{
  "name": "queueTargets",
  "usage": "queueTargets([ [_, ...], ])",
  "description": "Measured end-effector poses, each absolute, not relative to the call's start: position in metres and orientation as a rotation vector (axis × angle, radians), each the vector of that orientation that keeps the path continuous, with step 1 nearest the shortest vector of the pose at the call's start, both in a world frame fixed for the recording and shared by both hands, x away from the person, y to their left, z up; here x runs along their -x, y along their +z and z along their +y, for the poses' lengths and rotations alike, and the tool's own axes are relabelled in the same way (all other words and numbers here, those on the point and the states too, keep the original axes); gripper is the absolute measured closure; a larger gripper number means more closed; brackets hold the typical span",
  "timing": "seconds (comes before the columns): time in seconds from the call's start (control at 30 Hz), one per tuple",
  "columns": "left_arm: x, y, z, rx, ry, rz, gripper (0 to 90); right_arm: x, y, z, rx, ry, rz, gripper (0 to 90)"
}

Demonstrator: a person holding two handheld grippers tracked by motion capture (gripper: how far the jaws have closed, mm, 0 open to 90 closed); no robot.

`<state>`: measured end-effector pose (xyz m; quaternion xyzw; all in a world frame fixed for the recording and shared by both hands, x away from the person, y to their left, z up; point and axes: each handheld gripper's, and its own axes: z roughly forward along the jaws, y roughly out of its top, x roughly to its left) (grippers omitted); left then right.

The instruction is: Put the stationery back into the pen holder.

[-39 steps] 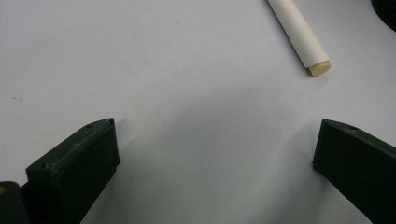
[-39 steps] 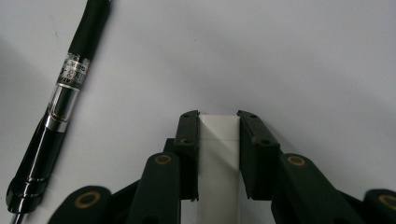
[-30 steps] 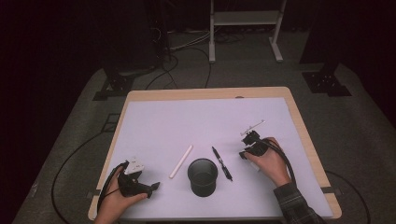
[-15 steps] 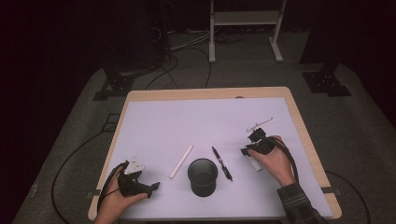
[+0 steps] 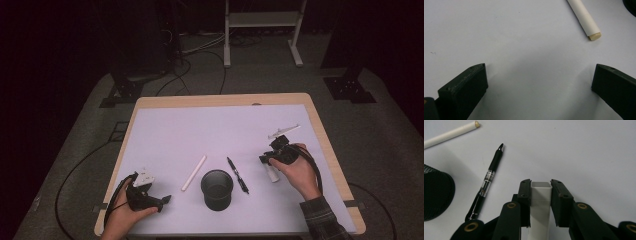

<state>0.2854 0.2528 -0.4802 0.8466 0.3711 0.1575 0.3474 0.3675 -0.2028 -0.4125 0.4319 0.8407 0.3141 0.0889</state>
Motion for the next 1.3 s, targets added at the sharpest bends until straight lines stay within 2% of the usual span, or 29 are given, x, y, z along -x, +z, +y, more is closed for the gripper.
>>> queueTargets([
  [1.3, -0.285, -0.48, 0.253, -2.194, 0.408, 0.965, 0.0, -0.337, -0.358, -0.213, -1.146, 1.205, 2.377, 69.9],
])
